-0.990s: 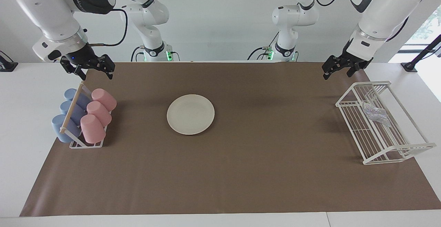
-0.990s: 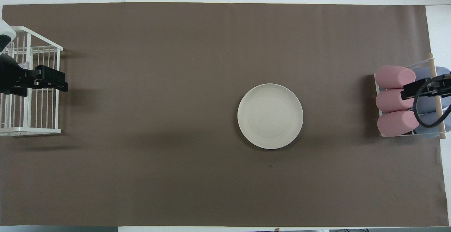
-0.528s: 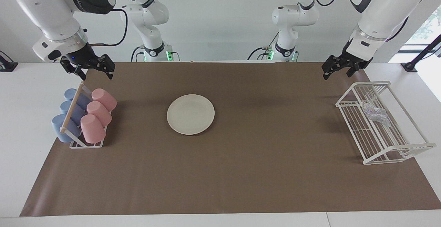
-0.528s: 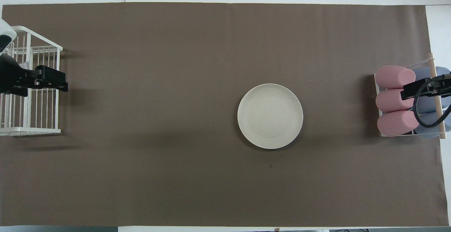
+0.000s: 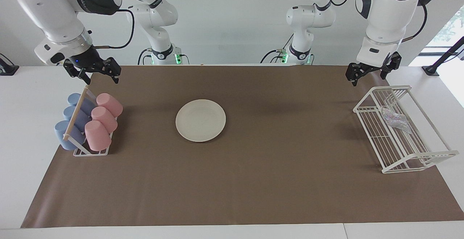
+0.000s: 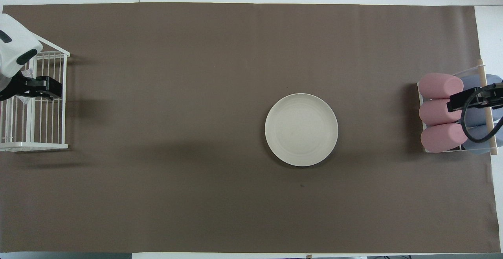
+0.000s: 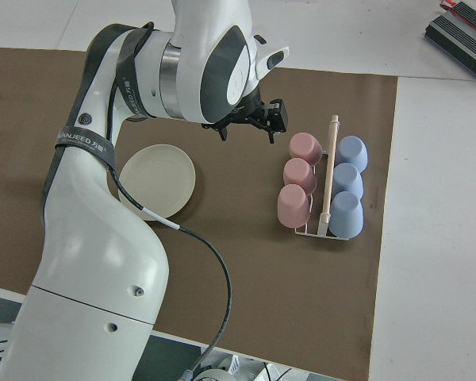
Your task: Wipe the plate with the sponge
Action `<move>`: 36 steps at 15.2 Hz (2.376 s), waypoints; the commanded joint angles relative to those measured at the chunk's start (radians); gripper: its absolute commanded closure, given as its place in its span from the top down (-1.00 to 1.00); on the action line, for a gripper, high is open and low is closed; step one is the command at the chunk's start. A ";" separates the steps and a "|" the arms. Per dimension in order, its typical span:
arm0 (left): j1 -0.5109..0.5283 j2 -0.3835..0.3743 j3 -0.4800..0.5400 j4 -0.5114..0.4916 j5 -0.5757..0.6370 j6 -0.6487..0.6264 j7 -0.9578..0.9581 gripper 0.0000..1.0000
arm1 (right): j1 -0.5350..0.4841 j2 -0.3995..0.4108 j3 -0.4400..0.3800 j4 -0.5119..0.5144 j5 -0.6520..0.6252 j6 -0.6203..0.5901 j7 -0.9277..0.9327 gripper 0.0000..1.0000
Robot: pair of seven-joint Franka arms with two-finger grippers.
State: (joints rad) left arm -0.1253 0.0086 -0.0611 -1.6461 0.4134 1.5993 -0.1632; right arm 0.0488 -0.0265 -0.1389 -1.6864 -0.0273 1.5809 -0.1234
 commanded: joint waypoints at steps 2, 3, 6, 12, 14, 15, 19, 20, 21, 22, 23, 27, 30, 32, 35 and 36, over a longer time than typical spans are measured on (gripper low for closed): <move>-0.028 0.023 0.007 -0.125 0.227 0.128 -0.096 1.00 | 0.002 -0.018 0.007 -0.015 0.009 -0.030 0.018 1.00; -0.028 0.045 0.007 -0.130 0.270 0.142 -0.136 1.00 | 0.006 -0.018 0.012 -0.015 0.009 -0.029 0.018 1.00; -0.027 0.086 0.007 -0.182 0.381 0.212 -0.240 1.00 | 0.031 -0.020 0.018 -0.013 0.017 -0.027 0.016 1.00; 0.041 0.128 0.011 -0.261 0.465 0.362 -0.363 1.00 | 0.031 -0.020 0.030 -0.015 0.036 -0.007 0.014 1.00; 0.052 0.140 0.011 -0.287 0.502 0.376 -0.427 1.00 | 0.033 -0.020 0.030 -0.016 0.066 -0.012 0.021 1.00; 0.052 0.140 0.011 -0.293 0.502 0.376 -0.441 1.00 | 0.033 -0.020 0.031 -0.016 0.066 -0.015 0.022 1.00; 0.055 0.139 0.011 -0.294 0.505 0.375 -0.444 1.00 | 0.033 -0.020 0.045 -0.013 0.069 -0.018 0.034 1.00; 0.058 0.140 0.011 -0.294 0.505 0.375 -0.444 1.00 | 0.033 -0.020 0.045 -0.013 0.069 -0.016 0.056 1.00; 0.062 0.139 0.011 -0.294 0.505 0.375 -0.444 1.00 | 0.037 -0.020 0.051 -0.013 0.069 -0.019 0.074 1.00; 0.062 0.139 0.011 -0.296 0.505 0.373 -0.444 1.00 | 0.045 -0.020 0.056 -0.013 0.070 -0.021 0.082 1.00; 0.062 0.139 0.011 -0.294 0.505 0.369 -0.444 1.00 | 0.045 -0.020 0.058 -0.013 0.070 -0.022 0.090 1.00; 0.064 0.139 0.012 -0.294 0.518 0.372 -0.444 0.64 | 0.045 -0.021 0.058 -0.015 0.104 -0.021 0.168 1.00; 0.064 0.139 0.012 -0.294 0.524 0.372 -0.444 -0.04 | 0.045 -0.021 0.058 -0.016 0.122 -0.021 0.214 1.00; 0.065 0.139 0.012 -0.294 0.524 0.373 -0.444 -0.52 | 0.045 -0.021 0.059 -0.015 0.139 -0.021 0.249 1.00; 0.065 0.139 0.012 -0.293 0.524 0.376 -0.450 -1.00 | 0.046 -0.021 0.064 -0.015 0.158 -0.021 0.287 1.00; 0.064 0.139 0.012 -0.290 0.524 0.375 -0.459 -1.00 | 0.045 -0.021 0.073 -0.015 0.158 -0.021 0.301 1.00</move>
State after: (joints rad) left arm -0.0692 0.1618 -0.0482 -1.9191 0.9155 1.9520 -0.5952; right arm 0.0956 -0.0289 -0.0798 -1.6867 0.1099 1.5620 0.1376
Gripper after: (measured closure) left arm 0.934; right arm 0.000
